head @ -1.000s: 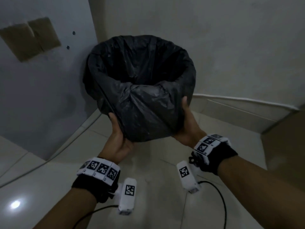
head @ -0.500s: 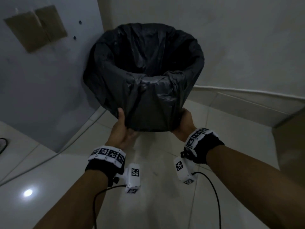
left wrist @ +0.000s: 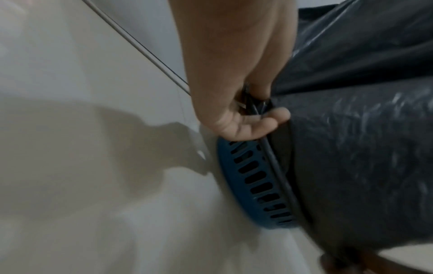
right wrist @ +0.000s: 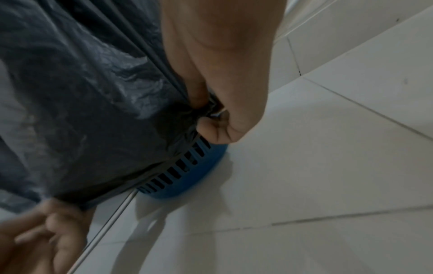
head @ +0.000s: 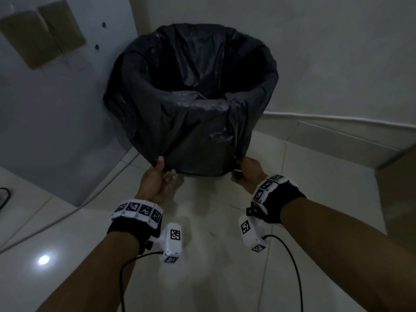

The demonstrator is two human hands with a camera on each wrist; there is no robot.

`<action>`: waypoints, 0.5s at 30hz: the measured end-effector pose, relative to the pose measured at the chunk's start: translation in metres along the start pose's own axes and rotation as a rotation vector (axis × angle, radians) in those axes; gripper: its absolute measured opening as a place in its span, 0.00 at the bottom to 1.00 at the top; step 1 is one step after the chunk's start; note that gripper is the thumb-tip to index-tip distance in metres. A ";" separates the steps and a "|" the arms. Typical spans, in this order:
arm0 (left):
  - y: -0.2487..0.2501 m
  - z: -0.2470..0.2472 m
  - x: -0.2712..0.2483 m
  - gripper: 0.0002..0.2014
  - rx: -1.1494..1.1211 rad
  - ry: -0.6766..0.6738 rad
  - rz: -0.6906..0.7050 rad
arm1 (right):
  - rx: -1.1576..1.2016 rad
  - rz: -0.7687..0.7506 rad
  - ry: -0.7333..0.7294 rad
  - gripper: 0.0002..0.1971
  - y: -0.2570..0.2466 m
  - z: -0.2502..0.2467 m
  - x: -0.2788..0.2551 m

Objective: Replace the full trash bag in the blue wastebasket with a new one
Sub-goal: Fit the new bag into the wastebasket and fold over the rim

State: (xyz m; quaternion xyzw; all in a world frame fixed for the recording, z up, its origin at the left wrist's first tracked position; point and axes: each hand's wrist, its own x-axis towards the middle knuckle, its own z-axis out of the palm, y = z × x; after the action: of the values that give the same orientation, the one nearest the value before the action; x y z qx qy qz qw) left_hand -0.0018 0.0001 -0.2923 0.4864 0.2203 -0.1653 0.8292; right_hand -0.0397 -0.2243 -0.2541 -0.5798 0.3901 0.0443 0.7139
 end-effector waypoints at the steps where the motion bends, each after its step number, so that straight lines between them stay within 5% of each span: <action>1: -0.002 -0.003 0.000 0.10 -0.016 -0.002 -0.013 | 0.000 -0.015 0.009 0.09 -0.002 -0.001 0.000; 3: -0.002 -0.006 0.001 0.12 -0.025 0.010 -0.012 | -0.066 -0.018 0.044 0.02 -0.003 -0.006 0.004; 15: -0.003 -0.002 0.021 0.17 -0.028 0.108 -0.045 | -0.232 0.069 0.017 0.06 0.003 0.003 0.033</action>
State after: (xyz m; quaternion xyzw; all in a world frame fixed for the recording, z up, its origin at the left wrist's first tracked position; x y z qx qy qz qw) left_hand 0.0139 -0.0008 -0.3065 0.4778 0.2779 -0.1542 0.8190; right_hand -0.0164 -0.2339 -0.2764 -0.6452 0.4082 0.1088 0.6367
